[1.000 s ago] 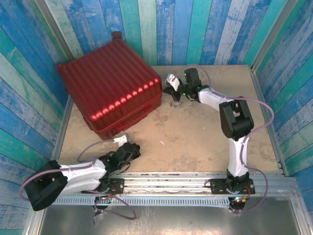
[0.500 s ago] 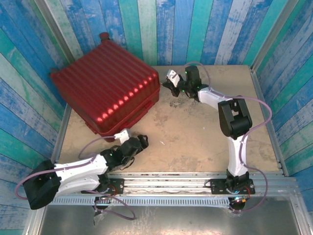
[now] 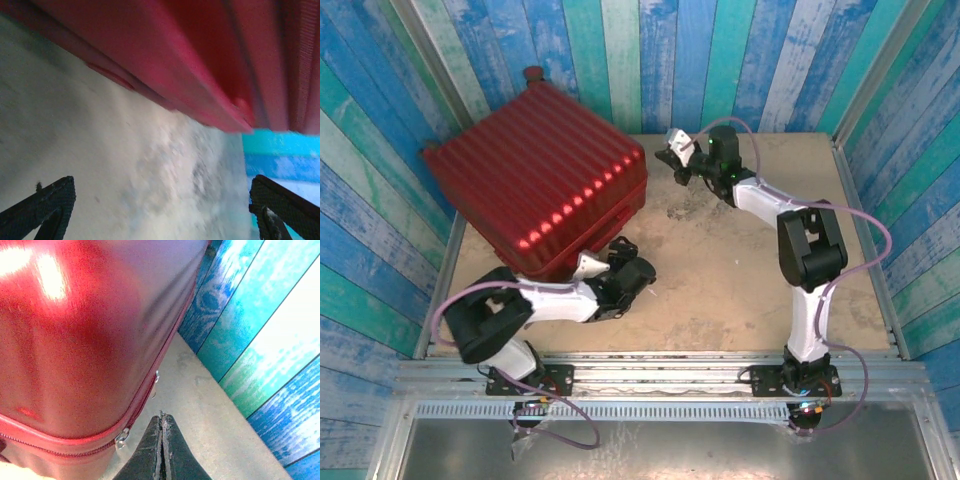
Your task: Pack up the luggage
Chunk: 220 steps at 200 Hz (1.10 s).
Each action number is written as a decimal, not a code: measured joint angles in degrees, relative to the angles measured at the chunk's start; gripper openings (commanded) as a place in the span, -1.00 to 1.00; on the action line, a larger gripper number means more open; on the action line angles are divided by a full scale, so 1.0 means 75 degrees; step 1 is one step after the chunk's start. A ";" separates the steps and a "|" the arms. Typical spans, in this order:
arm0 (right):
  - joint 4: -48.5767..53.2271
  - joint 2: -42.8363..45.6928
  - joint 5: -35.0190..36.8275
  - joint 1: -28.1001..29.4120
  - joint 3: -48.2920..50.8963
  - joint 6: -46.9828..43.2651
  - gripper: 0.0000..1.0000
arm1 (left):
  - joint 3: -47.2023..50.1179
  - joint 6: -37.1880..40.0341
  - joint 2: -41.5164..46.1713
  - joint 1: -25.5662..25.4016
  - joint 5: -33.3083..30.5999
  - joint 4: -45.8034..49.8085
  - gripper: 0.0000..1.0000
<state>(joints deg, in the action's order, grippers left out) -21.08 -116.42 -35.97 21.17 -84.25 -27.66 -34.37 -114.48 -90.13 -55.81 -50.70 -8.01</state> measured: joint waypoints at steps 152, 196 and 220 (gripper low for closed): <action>-0.1142 0.2696 0.1609 -0.0041 0.3966 0.1320 -0.20 | -0.1813 -0.0627 -0.2017 0.0854 -0.2512 -0.0350 0.24; -0.1014 0.3337 0.1976 -0.0041 0.4893 0.1204 -0.27 | -0.2212 -0.0632 -0.2168 0.0924 -0.2562 0.0629 -0.53; -0.0968 0.3608 0.2157 -0.0041 0.5103 0.1163 -0.27 | -0.2017 -0.0647 -0.2157 0.0962 -0.2751 -0.0664 -1.00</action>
<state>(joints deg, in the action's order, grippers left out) -28.34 -89.36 -19.79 20.86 -45.98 -18.94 -49.50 -119.33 -106.30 -48.60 -71.33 -12.99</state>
